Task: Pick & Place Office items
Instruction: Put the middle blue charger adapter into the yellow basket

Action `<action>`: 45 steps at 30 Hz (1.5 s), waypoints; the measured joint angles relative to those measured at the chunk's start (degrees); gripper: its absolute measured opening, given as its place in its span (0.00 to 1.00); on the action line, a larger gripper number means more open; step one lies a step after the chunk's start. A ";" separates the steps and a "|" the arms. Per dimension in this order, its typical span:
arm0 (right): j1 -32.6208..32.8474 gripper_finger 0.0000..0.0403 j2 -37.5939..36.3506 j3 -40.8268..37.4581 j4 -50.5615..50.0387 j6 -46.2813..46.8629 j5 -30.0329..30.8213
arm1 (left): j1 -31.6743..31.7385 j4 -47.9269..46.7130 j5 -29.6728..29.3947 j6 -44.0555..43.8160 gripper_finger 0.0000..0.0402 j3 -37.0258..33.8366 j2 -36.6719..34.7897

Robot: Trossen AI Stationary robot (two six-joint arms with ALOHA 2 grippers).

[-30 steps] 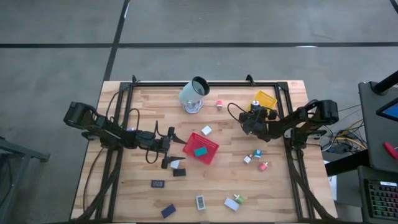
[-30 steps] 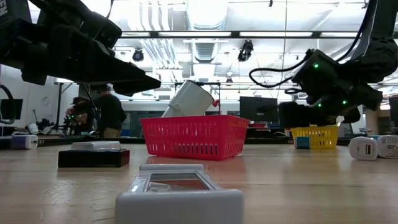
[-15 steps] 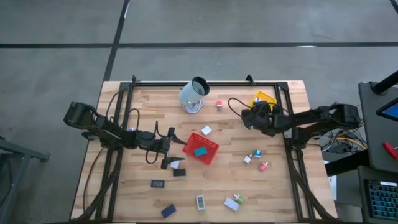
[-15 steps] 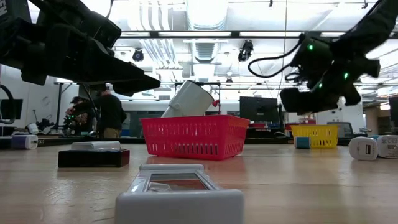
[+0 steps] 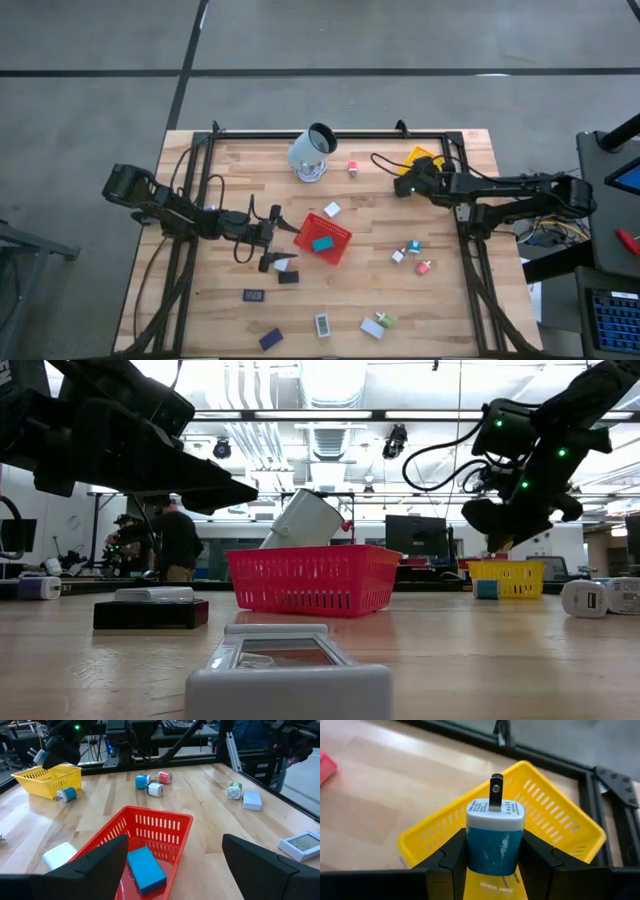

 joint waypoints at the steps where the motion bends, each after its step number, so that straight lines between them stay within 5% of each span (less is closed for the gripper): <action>1: -0.93 0.31 -0.09 0.20 -0.05 -1.14 -1.64 | 0.00 0.00 0.02 -0.01 0.82 0.00 0.00; 45: -26.29 0.31 0.19 12.69 -18.92 -29.11 -34.36 | 0.00 0.04 0.02 0.00 0.82 0.02 0.00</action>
